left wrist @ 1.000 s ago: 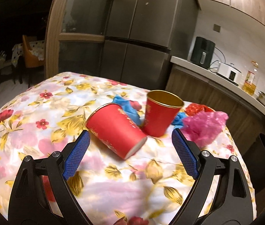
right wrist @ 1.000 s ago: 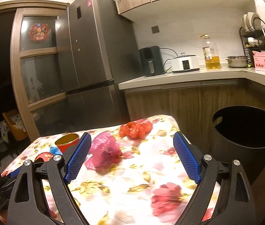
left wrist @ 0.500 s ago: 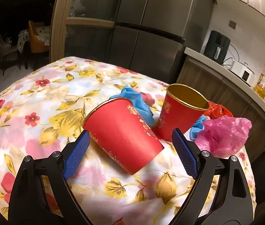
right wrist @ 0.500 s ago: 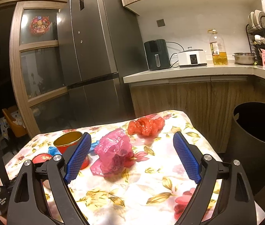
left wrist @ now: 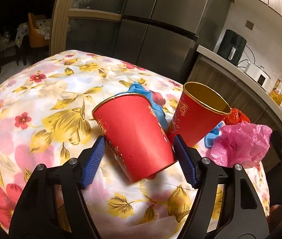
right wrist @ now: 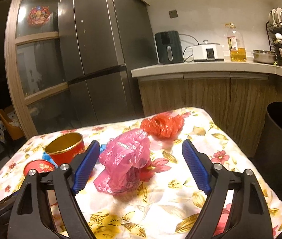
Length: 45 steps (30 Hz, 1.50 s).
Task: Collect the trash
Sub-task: 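Grasp the lying red paper cup with the left gripper while the right gripper grasps the pink plastic bag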
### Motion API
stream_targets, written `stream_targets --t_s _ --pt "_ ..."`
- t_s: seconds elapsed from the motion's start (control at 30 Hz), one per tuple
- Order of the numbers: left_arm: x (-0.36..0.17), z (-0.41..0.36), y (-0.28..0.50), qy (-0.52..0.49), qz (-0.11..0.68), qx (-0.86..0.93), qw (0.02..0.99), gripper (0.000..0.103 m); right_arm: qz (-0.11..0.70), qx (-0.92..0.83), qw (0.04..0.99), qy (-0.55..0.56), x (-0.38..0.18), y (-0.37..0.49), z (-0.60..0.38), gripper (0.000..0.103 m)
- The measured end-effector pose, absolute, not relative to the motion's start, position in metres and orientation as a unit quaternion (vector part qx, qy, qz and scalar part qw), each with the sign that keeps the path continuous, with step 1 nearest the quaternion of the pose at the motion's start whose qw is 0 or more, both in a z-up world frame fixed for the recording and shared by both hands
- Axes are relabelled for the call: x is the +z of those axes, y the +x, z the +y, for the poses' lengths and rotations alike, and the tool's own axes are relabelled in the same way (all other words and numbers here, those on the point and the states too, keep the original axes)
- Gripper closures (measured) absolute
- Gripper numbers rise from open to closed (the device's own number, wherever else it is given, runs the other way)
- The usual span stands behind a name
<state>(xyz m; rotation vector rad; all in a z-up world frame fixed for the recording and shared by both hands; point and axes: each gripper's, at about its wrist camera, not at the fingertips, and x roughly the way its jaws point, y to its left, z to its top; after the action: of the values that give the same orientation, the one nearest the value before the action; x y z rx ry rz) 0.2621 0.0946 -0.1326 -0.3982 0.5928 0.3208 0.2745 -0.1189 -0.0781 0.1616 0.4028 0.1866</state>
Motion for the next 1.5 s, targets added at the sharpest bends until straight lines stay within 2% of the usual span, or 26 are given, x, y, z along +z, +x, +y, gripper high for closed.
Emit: stream_targets --t_s 0.2,0.43,0.57,0.87,1.2,1.37,1.43,1.5 --pt "-0.134 0.097 0.260 -0.201 0.285 0.145 0.926 0.040 0.222 0.103 0.966 0.082 -0.089 0.283 -0.117 0.041" --pt "-0.134 0.099 0.255 -0.212 0.281 0.136 0.926 0.042 0.235 0.120 0.961 0.084 -0.092 0.287 -0.115 0.075" --pt "-0.134 0.102 0.250 -0.220 0.279 0.133 0.925 0.042 0.234 0.128 0.960 0.082 -0.091 0.285 -0.114 0.086" --pt "-0.123 0.105 0.228 -0.223 0.256 0.124 0.932 0.042 0.220 0.132 0.963 0.080 -0.081 0.270 -0.120 0.091" --pt "-0.114 0.095 0.210 -0.203 0.251 0.107 0.940 0.063 0.202 0.128 0.967 0.087 -0.068 0.245 -0.140 0.092" --pt "-0.121 0.097 0.204 -0.211 0.261 0.105 0.936 0.064 0.200 0.127 0.967 0.091 -0.066 0.231 -0.148 0.092" --pt "-0.119 0.097 0.201 -0.209 0.258 0.097 0.938 0.061 0.199 0.128 0.967 0.092 -0.065 0.228 -0.150 0.092" --pt "-0.116 0.094 0.197 -0.201 0.249 0.105 0.941 0.037 0.197 0.130 0.967 0.094 -0.063 0.224 -0.152 0.092"
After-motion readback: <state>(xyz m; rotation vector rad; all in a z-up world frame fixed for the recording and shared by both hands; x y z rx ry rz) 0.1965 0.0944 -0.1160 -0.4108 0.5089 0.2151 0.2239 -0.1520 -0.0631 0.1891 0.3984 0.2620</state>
